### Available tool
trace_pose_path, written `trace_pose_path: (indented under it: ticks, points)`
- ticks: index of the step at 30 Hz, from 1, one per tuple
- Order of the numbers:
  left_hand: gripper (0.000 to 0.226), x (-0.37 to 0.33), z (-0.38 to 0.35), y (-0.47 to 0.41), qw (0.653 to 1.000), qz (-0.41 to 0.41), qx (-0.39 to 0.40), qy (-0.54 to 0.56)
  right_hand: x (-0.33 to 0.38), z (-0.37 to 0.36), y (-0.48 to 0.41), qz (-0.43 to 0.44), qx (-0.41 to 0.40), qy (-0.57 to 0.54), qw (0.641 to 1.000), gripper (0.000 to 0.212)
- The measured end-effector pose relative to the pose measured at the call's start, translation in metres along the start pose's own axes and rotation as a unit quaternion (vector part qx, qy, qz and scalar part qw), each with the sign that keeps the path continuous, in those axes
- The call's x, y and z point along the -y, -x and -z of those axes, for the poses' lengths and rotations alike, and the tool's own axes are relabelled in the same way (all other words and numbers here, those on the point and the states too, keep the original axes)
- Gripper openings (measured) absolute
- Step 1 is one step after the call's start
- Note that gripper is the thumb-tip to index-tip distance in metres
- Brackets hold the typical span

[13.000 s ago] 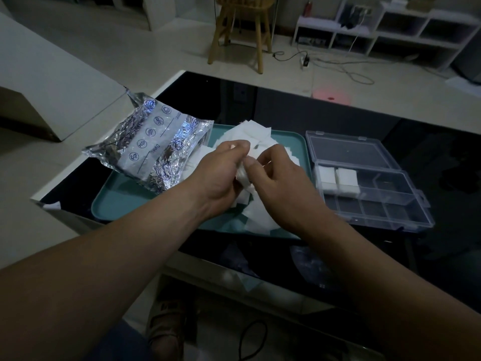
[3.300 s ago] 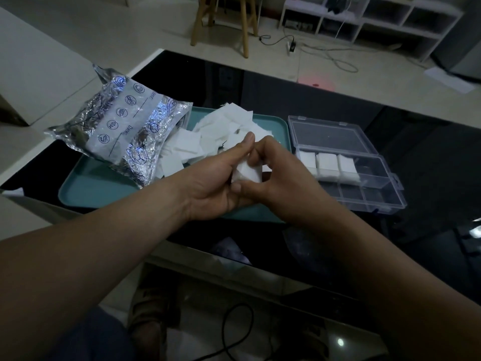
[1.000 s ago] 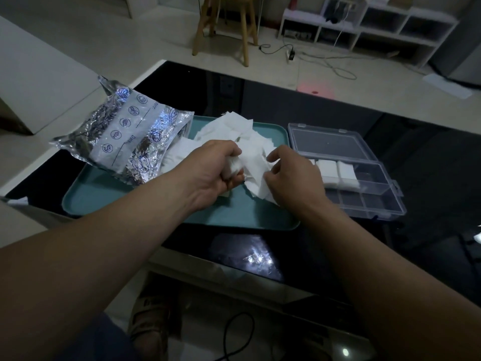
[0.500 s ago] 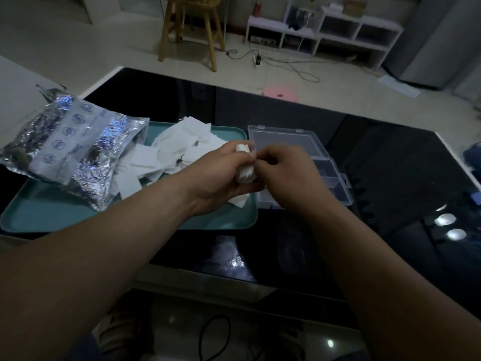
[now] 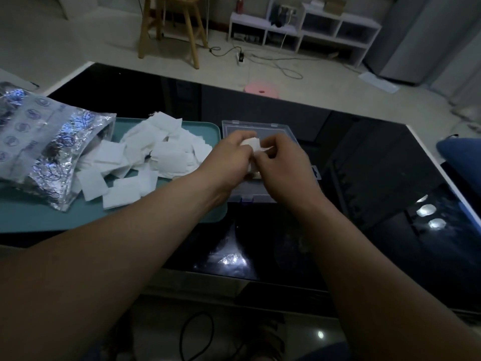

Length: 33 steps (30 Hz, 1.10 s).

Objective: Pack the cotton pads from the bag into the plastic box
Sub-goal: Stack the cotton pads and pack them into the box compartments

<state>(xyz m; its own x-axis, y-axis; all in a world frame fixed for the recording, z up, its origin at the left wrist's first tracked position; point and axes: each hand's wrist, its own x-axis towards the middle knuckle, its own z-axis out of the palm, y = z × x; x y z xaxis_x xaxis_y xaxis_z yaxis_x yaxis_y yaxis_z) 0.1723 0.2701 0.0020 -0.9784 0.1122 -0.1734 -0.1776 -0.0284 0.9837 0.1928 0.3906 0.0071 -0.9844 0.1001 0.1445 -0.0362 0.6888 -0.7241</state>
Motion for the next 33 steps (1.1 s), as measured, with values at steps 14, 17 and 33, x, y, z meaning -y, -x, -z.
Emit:
trace_pose_path:
  ticks: [14,17,33]
  points:
    - [0.041,0.027,-0.031,-0.051,0.865,-0.142,0.108,-0.469,-0.070,0.044,-0.049,-0.121,-0.075,0.039,0.989,0.021]
    - [0.039,0.037,-0.034,-0.054,0.846,-0.151,0.101,-0.502,-0.074,0.042,-0.052,-0.115,-0.065,0.104,0.986,0.021]
    - [0.042,0.045,-0.054,-0.052,0.787,-0.180,0.093,-0.583,-0.075,0.026,-0.052,-0.077,-0.035,0.266,0.960,0.026]
